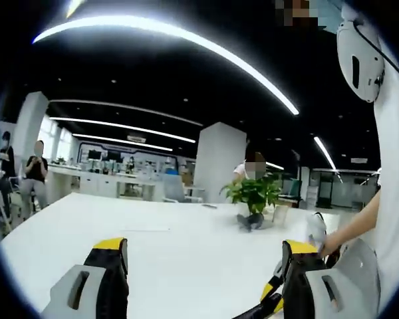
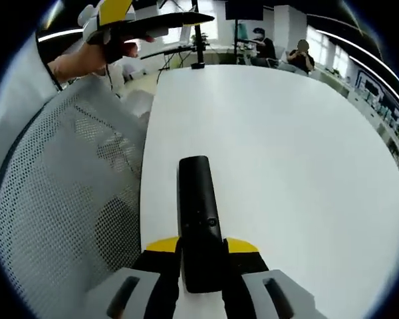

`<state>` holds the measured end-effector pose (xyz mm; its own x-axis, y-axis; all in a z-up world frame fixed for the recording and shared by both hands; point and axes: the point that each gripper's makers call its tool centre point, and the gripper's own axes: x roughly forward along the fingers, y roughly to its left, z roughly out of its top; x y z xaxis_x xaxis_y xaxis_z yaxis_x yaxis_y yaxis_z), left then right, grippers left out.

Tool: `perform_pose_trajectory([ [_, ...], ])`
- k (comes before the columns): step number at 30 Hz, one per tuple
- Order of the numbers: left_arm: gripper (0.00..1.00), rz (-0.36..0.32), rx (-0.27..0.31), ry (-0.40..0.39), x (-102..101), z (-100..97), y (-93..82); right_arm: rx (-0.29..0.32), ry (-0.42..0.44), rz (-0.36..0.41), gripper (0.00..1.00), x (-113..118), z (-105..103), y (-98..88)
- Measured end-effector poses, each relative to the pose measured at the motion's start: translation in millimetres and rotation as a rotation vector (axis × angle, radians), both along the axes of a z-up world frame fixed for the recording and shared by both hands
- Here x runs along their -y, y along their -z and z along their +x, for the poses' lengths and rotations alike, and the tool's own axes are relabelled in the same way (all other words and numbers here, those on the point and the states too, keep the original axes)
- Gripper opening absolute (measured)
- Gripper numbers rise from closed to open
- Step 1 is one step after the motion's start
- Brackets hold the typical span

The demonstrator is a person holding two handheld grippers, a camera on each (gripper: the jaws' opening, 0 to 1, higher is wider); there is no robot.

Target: Press the specified remote control buttons in sequence, fully releasing each button before pressing the next.

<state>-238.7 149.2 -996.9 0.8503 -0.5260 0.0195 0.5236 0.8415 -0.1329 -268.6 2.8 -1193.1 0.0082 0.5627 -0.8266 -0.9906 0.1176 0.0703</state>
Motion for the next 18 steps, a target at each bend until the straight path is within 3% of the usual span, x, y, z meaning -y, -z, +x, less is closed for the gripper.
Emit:
perform_pose_trajectory([
  [4, 0.99, 0.002, -0.003, -0.003, -1, -0.7, 0.3, -0.030, 0.005, -0.007, 0.21, 2, 9, -0.3],
  [18, 0.99, 0.019, -0.014, 0.021, 6, -5.1, 4.2, -0.005, -0.010, -0.077, 0.21, 17, 69, 0.3],
])
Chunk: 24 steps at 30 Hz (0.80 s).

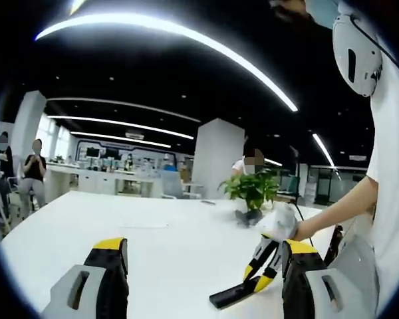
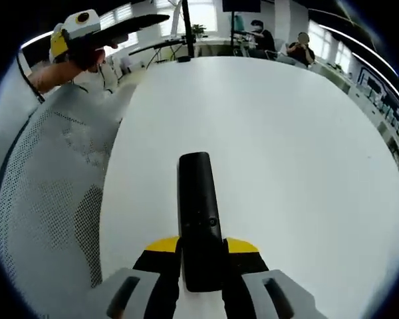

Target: Press the specified remote control buttons in sequence, fully releasing each button before pressing the next.

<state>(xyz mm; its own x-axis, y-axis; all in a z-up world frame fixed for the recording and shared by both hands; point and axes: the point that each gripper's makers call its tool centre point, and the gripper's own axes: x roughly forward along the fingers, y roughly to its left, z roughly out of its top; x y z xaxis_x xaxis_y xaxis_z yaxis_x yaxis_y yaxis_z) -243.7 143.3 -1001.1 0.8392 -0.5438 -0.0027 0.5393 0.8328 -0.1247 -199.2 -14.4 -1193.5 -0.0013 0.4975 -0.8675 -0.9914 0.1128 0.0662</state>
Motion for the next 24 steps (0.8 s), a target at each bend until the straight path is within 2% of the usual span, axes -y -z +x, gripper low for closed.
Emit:
perform_pose_trajectory([
  [8, 0.99, 0.000, -0.003, -0.010, -5, -1.3, -0.6, 0.027, -0.002, -0.052, 0.21, 8, 38, 0.2],
  [13, 0.99, -0.001, -0.011, -0.017, -8, -3.3, 1.8, 0.038, 0.018, -0.050, 0.21, 7, 64, 0.2],
  [21, 0.99, 0.001, -0.024, -0.031, -15, -3.7, 7.8, 0.164, -0.007, -0.081, 0.21, 0, 102, -0.9],
  [24, 0.97, 0.010, -0.033, -0.035, -15, -3.9, 8.7, 0.193, -0.001, -0.078, 0.21, -4, 115, -1.2],
])
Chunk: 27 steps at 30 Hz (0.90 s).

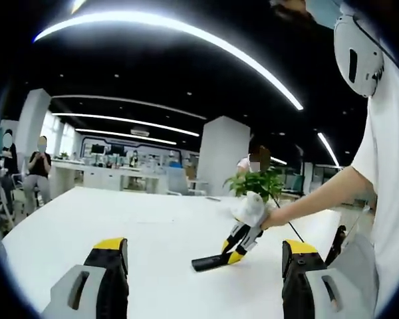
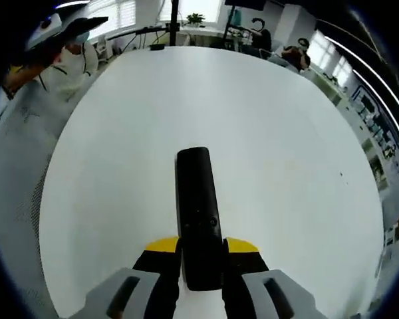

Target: Press the specified remote control buttons in sequence, fully releasing each button before pressing the next.

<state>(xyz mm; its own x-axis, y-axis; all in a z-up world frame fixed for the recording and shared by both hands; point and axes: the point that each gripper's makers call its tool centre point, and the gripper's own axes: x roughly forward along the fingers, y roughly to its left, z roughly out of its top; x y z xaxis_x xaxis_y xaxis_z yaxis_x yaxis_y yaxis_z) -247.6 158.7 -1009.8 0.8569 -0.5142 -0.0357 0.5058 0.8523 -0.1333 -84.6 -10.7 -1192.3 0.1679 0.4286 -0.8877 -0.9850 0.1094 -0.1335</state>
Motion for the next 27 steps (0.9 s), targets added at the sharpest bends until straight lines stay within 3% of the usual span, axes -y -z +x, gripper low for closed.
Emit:
perform_pose_trajectory([
  [9, 0.98, 0.012, -0.009, -0.019, -4, 0.0, 2.3, 0.113, -0.007, -0.044, 0.21, 4, 32, 2.6],
  [14, 0.98, 0.002, -0.007, -0.030, -6, 1.6, 1.2, 0.165, -0.058, -0.047, 0.17, 0, 41, 1.5],
  [19, 0.98, 0.003, -0.007, -0.031, -5, 3.4, 0.8, 0.199, -0.057, -0.071, 0.18, 1, 44, 1.9],
  [21, 0.98, 0.001, -0.006, -0.029, -4, 3.8, 0.2, 0.199, -0.034, -0.073, 0.21, 4, 44, 1.2],
  [23, 0.99, 0.000, -0.002, -0.029, -3, 4.2, -0.6, 0.191, 0.042, -0.029, 0.25, 5, 43, -2.4],
  [25, 0.99, -0.006, -0.004, -0.030, -3, 4.6, -1.1, 0.196, 0.124, 0.037, 0.27, 7, 44, -10.0],
  [27, 0.99, -0.016, -0.001, -0.035, -4, 5.1, -2.3, 0.159, 0.250, 0.151, 0.34, 8, 41, -19.4],
])
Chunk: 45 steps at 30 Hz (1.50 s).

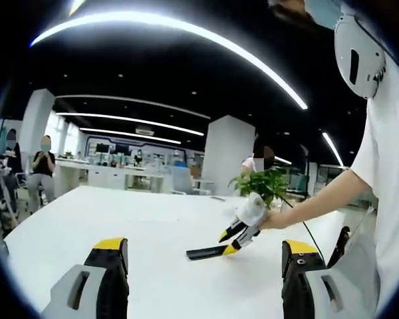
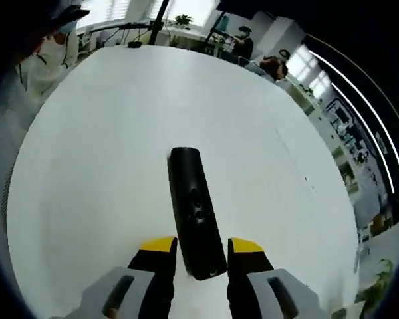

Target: Press the specified remote control buttons in sequence, fully releasing each button before pressing the next.

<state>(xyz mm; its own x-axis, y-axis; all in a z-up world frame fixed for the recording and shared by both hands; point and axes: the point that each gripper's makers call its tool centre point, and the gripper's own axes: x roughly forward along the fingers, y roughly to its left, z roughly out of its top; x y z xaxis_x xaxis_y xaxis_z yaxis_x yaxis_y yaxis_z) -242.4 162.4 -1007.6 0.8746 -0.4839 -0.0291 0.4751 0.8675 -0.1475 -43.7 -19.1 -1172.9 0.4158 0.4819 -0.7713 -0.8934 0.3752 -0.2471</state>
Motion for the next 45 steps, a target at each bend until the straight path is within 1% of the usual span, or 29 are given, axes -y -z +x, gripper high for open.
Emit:
perform_pose_trajectory([
  [1, 0.99, -0.005, 0.000, -0.002, 0, 0.1, -0.1, -0.018, 0.064, 0.098, 0.38, 0, -3, -7.6],
  [2, 0.99, -0.009, 0.000, -0.004, -1, 0.2, -0.3, -0.027, 0.106, 0.156, 0.41, 1, -4, -12.6],
  [3, 0.99, -0.014, 0.001, -0.007, -1, 0.3, -0.1, -0.017, 0.138, 0.197, 0.47, 6, -8, -18.6],
  [4, 0.99, -0.015, 0.000, -0.007, -1, 0.2, 0.3, -0.014, 0.147, 0.207, 0.50, 8, -9, -20.3],
  [5, 0.99, -0.012, -0.002, -0.006, -1, 0.0, 1.2, -0.006, 0.179, 0.253, 0.53, 12, -13, -26.0],
  [6, 0.99, -0.008, -0.003, -0.005, -1, -0.1, 2.0, -0.016, 0.220, 0.306, 0.57, 16, -19, -30.5],
  [7, 0.99, -0.005, -0.004, -0.004, 0, -0.2, 2.5, -0.016, 0.237, 0.334, 0.59, 18, -22, -33.7],
  [9, 0.99, -0.006, -0.006, -0.003, 0, -0.1, 2.7, 0.008, 0.268, 0.378, 0.63, 25, -26, -41.6],
  [12, 0.99, -0.006, -0.004, 0.001, 1, 0.8, 1.9, 0.025, 0.342, 0.492, 0.69, 37, -37, -60.0],
  [14, 0.99, -0.004, -0.003, 0.002, 2, 1.3, 1.6, 0.033, 0.379, 0.559, 0.73, 42, -41, -70.6],
  [15, 0.99, -0.003, -0.002, 0.004, 3, 1.8, 1.2, 0.037, 0.409, 0.606, 0.75, 46, -44, -78.0],
  [17, 0.99, -0.003, -0.002, 0.006, 3, 2.8, 0.9, 0.033, 0.456, 0.695, 0.77, 52, -50, -91.2],
  [18, 0.99, -0.003, 0.000, 0.007, 4, 3.2, 0.3, 0.027, 0.500, 0.756, 0.77, 57, -53, -99.2],
  [19, 0.99, -0.003, 0.000, 0.008, 4, 3.3, 0.2, 0.024, 0.515, 0.775, 0.77, 59, -54, -101.7],
  [20, 0.99, -0.004, 0.002, 0.008, 5, 3.9, -0.5, 0.023, 0.553, 0.824, 0.78, 65, -57, -108.9],
  [21, 0.99, -0.005, 0.002, 0.009, 5, 4.1, -0.6, 0.035, 0.589, 0.855, 0.79, 73, -61, -116.2],
  [25, 0.99, -0.018, 0.002, 0.015, 7, 6.0, -2.7, 0.103, 0.655, 0.935, 0.83, 92, -73, -138.7],
  [30, 0.99, -0.026, 0.018, 0.001, 7, 9.5, -8.0, 0.154, 0.665, 0.932, 0.87, 105, -97, -151.1],
  [31, 0.99, -0.023, 0.020, 0.001, 7, 9.8, -8.5, 0.166, 0.674, 0.943, 0.88, 108, -103, -153.8],
  [33, 0.99, -0.010, 0.021, 0.001, 8, 9.8, -8.2, 0.175, 0.686, 0.949, 0.92, 111, -112, -156.1],
  [34, 0.99, -0.008, 0.021, 0.002, 8, 9.7, -8.2, 0.177, 0.695, 0.958, 0.94, 112, -114, -156.9],
  [35, 0.99, -0.005, 0.021, 0.004, 8, 9.3, -8.2, 0.177, 0.707, 0.997, 0.95, 115, -120, -161.1],
  [37, 0.99, -0.001, 0.021, 0.007, 9, 8.6, -8.4, 0.184, 0.718, 1.014, 0.98, 117, -126, -163.4],
  [38, 0.99, -0.002, 0.021, 0.009, 9, 8.3, -8.6, 0.183, 0.718, 1.017, 0.98, 118, -128, -163.5],
  [40, 0.99, -0.002, 0.018, 0.009, 10, 8.1, -8.2, 0.152, 0.739, 1.030, 0.98, 119, -134, -160.3],
  [41, 0.99, -0.002, 0.019, 0.009, 10, 8.0, -8.1, 0.157, 0.755, 1.035, 0.99, 122, -137, -159.4],
  [45, 0.99, -0.001, 0.021, 0.008, 10, 7.5, -8.7, 0.166, 0.772, 1.029, 0.99, 129, -145, -157.7],
])
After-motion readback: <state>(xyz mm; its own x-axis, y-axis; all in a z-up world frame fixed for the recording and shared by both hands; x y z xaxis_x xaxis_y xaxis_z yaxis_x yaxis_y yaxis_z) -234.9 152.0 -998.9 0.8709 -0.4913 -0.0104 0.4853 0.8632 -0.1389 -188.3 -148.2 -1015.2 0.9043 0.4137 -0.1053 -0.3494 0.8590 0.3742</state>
